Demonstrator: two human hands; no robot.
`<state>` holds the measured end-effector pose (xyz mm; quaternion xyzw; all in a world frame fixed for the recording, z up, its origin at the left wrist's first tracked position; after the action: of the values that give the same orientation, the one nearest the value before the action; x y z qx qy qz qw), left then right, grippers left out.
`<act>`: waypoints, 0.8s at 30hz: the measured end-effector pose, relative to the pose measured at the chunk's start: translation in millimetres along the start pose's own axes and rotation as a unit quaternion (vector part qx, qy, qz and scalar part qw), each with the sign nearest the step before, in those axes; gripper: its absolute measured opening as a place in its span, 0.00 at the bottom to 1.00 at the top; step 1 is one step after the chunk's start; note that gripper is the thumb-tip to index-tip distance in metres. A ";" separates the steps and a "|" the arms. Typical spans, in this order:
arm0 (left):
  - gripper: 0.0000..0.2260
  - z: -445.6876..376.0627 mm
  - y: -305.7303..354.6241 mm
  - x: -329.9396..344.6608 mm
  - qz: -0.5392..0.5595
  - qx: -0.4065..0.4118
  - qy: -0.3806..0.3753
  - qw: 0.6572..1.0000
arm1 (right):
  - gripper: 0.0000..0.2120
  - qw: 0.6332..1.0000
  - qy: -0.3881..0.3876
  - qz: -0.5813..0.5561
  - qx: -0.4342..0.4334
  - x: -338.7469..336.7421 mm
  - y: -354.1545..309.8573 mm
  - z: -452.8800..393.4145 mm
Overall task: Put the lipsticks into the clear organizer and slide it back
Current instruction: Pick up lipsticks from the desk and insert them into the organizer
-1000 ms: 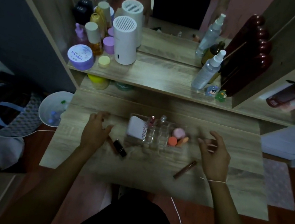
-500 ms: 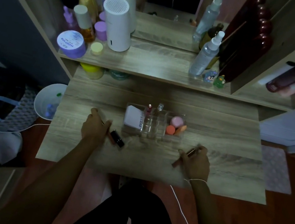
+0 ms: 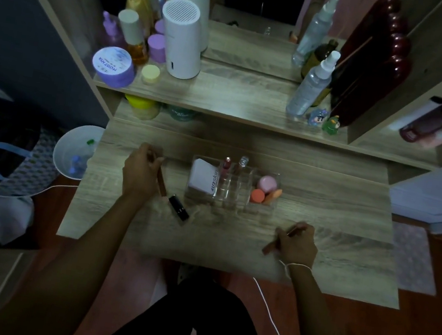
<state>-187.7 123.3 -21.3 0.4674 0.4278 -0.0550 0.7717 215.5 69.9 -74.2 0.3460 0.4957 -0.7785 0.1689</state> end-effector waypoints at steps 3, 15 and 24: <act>0.09 11.1 22.1 -11.2 0.072 0.082 0.001 0.994 | 0.19 1.000 -0.004 -0.021 0.004 0.1 1.0 0.8; 0.11 63.0 87.4 29.4 0.180 0.199 -0.124 0.955 | 0.18 0.999 -0.031 -0.028 -0.008 -0.7 1.8 5.6; 0.09 67.4 91.1 66.6 0.105 0.231 -0.168 0.953 | 0.19 0.998 -0.052 0.000 -0.039 -2.0 0.3 9.5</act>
<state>-60.7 143.2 6.1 0.6594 0.2162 -0.1488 0.7045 213.6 61.2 -70.4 0.2980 0.5160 -0.7757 0.2080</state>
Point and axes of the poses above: each hand's wrist, its own z-axis away from the middle knuckle, its own x-axis out of the palm, y = z × x, the point moved 6 cm from there along -z, towards the middle knuckle, and after that the axes turned 14 degrees about -x, right-handed, at the moved point
